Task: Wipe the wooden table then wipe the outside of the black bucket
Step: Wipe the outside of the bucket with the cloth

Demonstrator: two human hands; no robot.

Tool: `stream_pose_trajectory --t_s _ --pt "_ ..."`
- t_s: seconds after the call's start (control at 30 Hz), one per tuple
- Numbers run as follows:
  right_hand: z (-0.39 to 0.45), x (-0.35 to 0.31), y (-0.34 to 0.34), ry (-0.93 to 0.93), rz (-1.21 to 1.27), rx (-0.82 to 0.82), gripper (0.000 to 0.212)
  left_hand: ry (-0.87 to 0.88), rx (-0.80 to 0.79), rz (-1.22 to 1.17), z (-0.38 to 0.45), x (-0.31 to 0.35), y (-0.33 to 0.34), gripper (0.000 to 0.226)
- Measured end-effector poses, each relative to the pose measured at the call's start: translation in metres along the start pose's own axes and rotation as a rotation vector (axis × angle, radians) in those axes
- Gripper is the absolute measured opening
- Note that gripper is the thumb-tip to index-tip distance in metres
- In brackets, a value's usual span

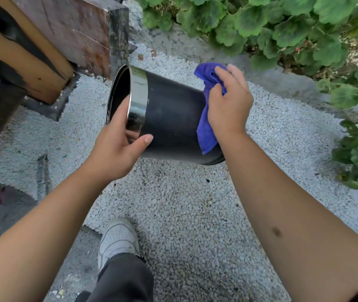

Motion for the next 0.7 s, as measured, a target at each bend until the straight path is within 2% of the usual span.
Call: stream_pose_trajectory --t_s 0.13,0.2,0.3,0.37,0.47,0.6,0.7 --pt "-0.001 -0.015 -0.01 0.098 0.177 0.087 0.037 -0.007 0.003 -0.052 0.007 0.005 0.002 0.071" --pt "-0.012 -0.041 -0.011 0.022 0.223 0.102 0.036 -0.016 0.04 -0.084 0.015 0.008 0.002 0.067" --pt "-0.045 -0.082 0.001 -0.21 0.236 0.1 0.033 -0.009 0.073 -0.206 0.031 0.02 -0.001 0.064" --pt "-0.063 -0.091 0.014 -0.341 0.184 0.036 0.034 0.024 0.081 -0.26 0.039 0.026 -0.001 0.059" --pt "-0.069 -0.075 0.024 -0.408 0.052 -0.035 0.048 0.038 0.066 -0.299 0.04 0.025 0.005 0.054" --pt "-0.044 -0.048 0.026 -0.424 -0.065 0.074 0.039 0.004 0.09 -0.329 0.042 0.014 0.004 0.055" --pt "-0.026 -0.026 0.025 -0.344 -0.127 0.084 0.037 -0.008 0.134 -0.34 0.043 0.012 0.002 0.049"
Point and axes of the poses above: each hand's wrist, its own z-axis towards the middle knuckle, its own y-axis out of the palm, x = y × z, the point moved 2 cm from there along z, towards the middle knuckle, and after that the axes turned 10 degrees about -z, right-handed, at the moved point
